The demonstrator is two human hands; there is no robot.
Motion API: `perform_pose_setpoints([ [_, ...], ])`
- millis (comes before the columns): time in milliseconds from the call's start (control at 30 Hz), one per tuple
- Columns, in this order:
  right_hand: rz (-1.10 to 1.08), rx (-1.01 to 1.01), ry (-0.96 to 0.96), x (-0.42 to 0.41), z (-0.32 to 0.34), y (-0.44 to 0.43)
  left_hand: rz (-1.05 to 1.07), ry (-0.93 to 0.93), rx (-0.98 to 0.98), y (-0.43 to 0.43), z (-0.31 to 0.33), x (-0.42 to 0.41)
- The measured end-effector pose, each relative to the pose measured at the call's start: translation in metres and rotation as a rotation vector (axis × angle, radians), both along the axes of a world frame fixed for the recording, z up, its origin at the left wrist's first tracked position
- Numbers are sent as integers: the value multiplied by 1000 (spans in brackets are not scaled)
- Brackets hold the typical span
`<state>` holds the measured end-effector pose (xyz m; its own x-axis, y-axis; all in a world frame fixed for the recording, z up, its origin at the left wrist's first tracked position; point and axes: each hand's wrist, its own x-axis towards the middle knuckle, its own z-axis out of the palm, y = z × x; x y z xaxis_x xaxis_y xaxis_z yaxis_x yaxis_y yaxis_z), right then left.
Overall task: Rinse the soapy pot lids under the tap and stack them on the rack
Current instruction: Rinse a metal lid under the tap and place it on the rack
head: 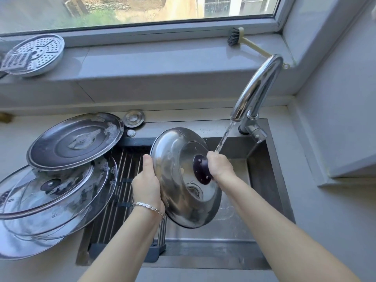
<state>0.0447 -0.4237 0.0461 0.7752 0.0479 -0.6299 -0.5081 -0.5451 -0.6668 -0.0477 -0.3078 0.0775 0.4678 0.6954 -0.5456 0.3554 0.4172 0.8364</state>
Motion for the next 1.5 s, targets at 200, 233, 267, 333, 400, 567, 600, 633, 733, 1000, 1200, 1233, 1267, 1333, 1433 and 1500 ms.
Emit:
perform_pose_setpoints([
  [200,-128,35,-265,-23,-36,-50,61,-63,-227,16,-13,-6],
  [233,-161,6,-280,-24,-45,-61,57,-78,-259,20,-13,-6],
  [267,-225,42,-208,-24,-48,-68,29,-93,-290,23,-13,-6],
  [333,-360,289,119,-21,-49,-78,-35,-125,-373,21,-14,-8],
  [400,-431,559,314,-18,-45,-84,-77,-102,-416,15,-20,-10],
  [567,-347,303,-98,-7,-50,-94,-91,89,-421,-3,-55,-13],
  [600,-371,264,-161,-5,-47,-96,-118,117,-427,-7,-61,-13],
  [633,-380,238,-220,-2,-43,-98,-153,149,-442,-12,-66,-13],
  [733,-230,109,-397,6,-28,-99,-222,286,-593,-27,-69,-9],
  [1000,10,220,-592,0,-2,-101,-17,236,-905,-30,-77,11],
  [1200,-204,211,-345,-13,-37,-98,-27,104,-715,6,-70,21],
  [1233,-250,219,-257,-16,-48,-95,-63,102,-640,10,-65,23],
  [1267,-312,244,-120,-18,-55,-89,-72,134,-525,13,-58,25],
  [1333,-465,398,236,-21,-66,-78,-2,191,-303,20,-44,27],
  [1433,-511,583,630,-23,-72,-70,-47,220,-97,26,-24,28],
  [1500,-470,663,716,-24,-67,-71,-141,191,86,21,-5,28],
])
